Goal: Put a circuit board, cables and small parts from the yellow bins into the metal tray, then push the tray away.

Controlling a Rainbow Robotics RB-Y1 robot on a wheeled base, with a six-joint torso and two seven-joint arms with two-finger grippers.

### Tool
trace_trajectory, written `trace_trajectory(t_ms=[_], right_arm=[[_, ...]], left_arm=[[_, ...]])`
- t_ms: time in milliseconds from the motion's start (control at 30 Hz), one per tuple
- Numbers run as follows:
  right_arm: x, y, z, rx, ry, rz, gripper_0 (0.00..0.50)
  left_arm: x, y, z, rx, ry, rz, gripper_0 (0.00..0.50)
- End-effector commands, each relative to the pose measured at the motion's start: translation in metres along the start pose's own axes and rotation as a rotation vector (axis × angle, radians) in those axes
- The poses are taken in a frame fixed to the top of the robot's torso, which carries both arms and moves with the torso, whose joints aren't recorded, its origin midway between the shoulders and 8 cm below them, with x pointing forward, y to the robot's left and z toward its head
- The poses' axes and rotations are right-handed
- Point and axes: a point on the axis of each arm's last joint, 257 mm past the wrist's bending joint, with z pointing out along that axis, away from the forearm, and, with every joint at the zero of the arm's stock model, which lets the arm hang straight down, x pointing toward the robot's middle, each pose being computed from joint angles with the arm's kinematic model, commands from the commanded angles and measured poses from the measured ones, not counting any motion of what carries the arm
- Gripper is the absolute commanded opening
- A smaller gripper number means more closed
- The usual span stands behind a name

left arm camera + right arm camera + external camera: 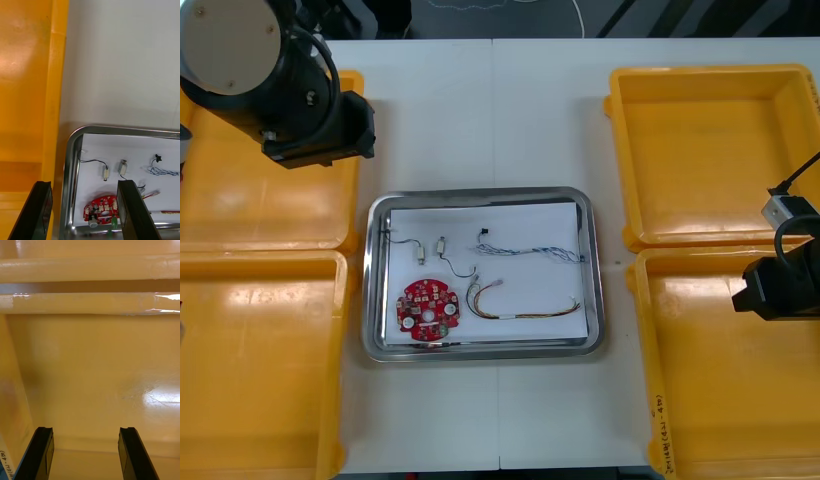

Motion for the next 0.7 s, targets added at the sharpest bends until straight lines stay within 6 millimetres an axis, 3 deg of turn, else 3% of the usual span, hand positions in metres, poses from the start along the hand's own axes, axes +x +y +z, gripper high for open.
trace_trajectory(t_ms=[33,367,700], right_arm=[[-0.002,-0.002,-0.008,0.002,-0.032,0.039,0.5],[-0.003,-0.002,-0.008,0.004,-0.034,0.037,0.5],[-0.002,-0.001,-0.008,-0.001,-0.031,0.042,0.5]], left_arm=[[-0.031,0.027,-0.034,-0.034,-0.065,0.075,0.5],[-0.04,0.085,-0.042,-0.114,-0.02,0.135,0.5],[-0.032,0.117,-0.038,-0.147,0.04,0.191,0.5]])
